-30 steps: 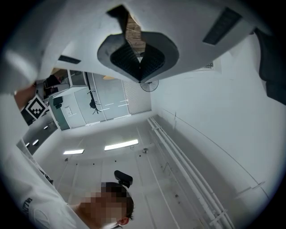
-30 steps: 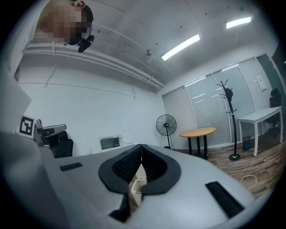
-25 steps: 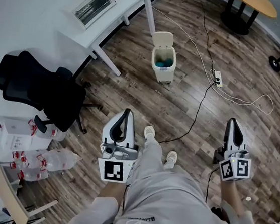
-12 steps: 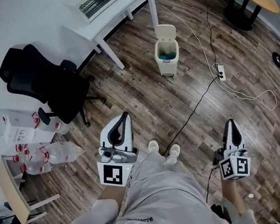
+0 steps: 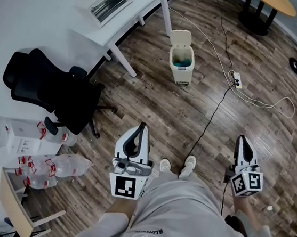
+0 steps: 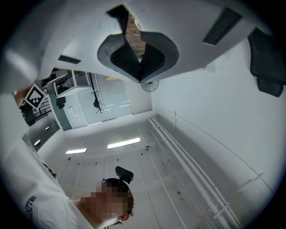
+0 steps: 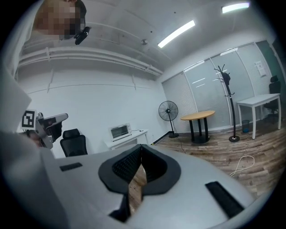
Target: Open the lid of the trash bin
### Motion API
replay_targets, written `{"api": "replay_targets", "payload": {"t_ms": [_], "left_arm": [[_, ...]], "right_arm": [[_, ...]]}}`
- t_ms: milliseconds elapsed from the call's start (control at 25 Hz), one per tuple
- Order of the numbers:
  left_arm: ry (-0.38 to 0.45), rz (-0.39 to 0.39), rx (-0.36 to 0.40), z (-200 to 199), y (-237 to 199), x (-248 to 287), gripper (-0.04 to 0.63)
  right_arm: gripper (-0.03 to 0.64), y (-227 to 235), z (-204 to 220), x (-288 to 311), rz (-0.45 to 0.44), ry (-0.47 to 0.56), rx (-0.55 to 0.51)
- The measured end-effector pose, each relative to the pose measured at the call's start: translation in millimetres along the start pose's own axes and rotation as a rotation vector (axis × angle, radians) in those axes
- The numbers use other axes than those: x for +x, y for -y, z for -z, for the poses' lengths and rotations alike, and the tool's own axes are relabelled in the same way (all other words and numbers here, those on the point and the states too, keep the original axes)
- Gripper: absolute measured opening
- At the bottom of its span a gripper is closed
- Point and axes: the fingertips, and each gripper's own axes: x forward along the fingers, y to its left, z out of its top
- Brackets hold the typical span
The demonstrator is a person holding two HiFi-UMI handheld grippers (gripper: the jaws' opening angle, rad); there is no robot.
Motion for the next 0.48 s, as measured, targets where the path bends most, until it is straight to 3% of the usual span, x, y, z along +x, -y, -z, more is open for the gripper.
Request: {"api": "replay_targets", "payload": {"t_ms": [160,480], "left_arm": [[0.015,0.017,-0.013,-1,-14,-17,0.000],[-0.053,0.020,-0.061,32,-28,-46,0.000]], "right_arm": [[0.017,-18,4,-13,0.020,-0.001,-0.005],[0.017,-26,-6,-23,0.072,0.011,-0.017]]}}
